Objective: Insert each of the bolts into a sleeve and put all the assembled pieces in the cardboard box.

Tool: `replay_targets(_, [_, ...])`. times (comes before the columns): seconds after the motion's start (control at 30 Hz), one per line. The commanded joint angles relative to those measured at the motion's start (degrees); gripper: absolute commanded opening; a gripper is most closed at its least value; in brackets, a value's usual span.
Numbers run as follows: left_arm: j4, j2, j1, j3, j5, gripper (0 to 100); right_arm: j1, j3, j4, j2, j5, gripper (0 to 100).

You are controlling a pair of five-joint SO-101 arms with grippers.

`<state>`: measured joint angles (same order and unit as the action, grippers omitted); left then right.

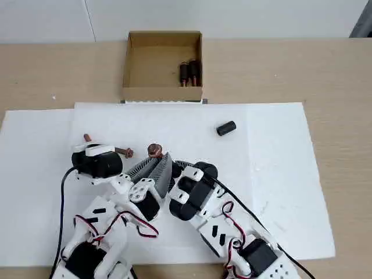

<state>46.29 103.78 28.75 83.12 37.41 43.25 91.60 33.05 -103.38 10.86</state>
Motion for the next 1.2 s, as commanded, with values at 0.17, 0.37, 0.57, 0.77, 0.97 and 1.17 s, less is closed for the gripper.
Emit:
replay_targets(0.17, [0.6, 0.1, -3.1, -0.4, -4.7, 18, 0.5, -1.6, -1.9, -0.6, 0.6, 0.2])
replay_targets(0.37, [0.8, 0.0, -4.9, -5.1, -6.2, 18, 0.5, -1.5, -1.8, -0.5, 0.6, 0.2])
replay_targets(0.57, [0.9, -0.1, -4.9, -8.0, -7.4, 18, 0.5, -1.5, -1.8, -0.5, 0.6, 0.2])
replay_targets(0.77, [0.6, 0.1, -8.7, -8.6, -7.4, 0, -1.4, -1.6, -1.9, -0.5, 0.4, 0.2])
replay_targets(0.97, [0.9, 0.2, -17.7, -3.6, -12.7, 0, -8.3, -1.6, -1.9, -0.5, -0.7, 0.2])
replay_targets(1.17, [0.8, 0.2, -24.0, 5.1, -18.4, 0, -16.8, -5.4, -1.5, 1.6, -4.3, 0.2])
